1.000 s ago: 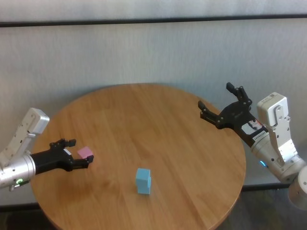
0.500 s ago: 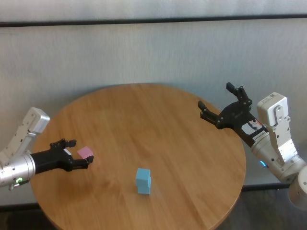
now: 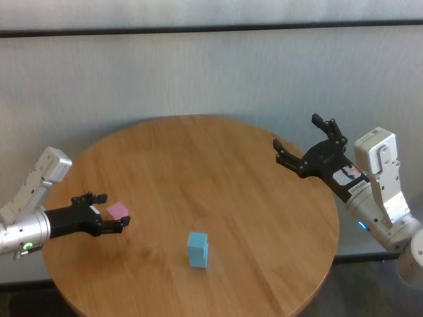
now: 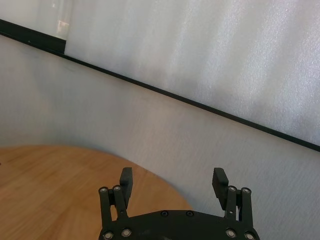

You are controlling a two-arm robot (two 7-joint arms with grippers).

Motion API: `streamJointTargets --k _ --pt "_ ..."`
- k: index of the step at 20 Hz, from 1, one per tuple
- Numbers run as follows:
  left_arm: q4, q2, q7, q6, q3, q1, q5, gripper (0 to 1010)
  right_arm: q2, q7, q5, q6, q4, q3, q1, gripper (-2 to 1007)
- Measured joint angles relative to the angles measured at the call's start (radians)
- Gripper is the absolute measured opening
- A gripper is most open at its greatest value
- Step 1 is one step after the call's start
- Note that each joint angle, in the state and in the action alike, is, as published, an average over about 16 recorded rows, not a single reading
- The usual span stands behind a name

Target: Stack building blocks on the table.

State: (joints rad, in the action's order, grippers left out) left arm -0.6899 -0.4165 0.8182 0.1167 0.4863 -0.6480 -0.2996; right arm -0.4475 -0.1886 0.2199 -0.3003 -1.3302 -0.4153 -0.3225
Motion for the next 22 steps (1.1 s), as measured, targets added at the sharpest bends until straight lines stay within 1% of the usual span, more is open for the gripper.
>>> streamJointTargets --k 4,10,22 --pt "0.026 0.008 0.010 0.007 0.002 -0.014 0.005 999 0.000 0.000 0.000 0.000 0.000 0.000 0.000 1005" --pt "0.051 0.018 0.023 0.012 0.001 -0.026 0.011 999 0.000 0.000 0.000 0.000 0.000 0.000 0.000 1005" --pt "0.077 0.028 0.041 0.005 0.001 -0.041 0.020 999 0.000 0.000 0.000 0.000 0.000 0.000 0.000 1005"
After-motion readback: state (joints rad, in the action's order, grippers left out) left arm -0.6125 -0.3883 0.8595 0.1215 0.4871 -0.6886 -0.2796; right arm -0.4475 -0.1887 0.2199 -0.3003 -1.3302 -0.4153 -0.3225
